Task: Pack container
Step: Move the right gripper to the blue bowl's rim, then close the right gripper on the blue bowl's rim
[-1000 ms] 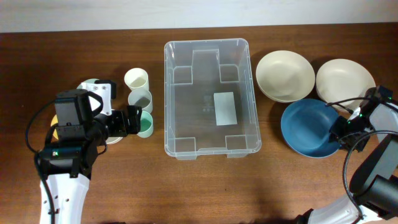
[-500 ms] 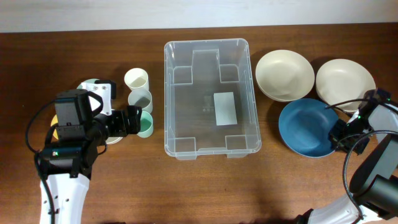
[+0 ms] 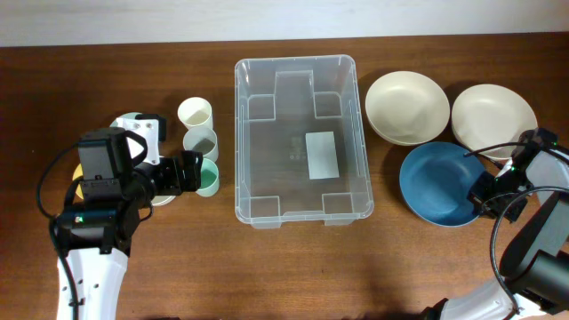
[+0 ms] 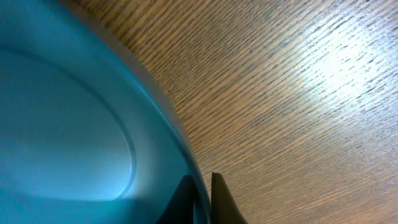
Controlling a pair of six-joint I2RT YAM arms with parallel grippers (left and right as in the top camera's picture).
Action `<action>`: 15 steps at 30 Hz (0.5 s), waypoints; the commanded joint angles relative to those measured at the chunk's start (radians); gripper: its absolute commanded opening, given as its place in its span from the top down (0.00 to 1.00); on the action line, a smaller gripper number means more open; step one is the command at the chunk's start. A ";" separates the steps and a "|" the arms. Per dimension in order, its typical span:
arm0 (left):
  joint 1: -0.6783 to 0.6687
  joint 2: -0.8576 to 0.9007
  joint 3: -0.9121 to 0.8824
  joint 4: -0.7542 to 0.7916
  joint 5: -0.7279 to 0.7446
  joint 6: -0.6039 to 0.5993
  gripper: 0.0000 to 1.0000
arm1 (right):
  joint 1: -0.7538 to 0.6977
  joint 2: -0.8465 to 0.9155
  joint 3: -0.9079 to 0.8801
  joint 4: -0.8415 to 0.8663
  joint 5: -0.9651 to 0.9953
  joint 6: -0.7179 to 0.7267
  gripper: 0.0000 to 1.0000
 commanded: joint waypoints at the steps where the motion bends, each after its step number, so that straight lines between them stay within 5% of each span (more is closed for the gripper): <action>1: -0.003 0.003 0.027 0.004 0.018 0.008 0.02 | 0.002 -0.034 -0.012 0.001 0.005 0.011 0.96; 15: -0.003 0.003 0.027 0.023 0.018 0.008 0.02 | 0.002 -0.324 -0.011 -0.033 0.003 0.011 0.96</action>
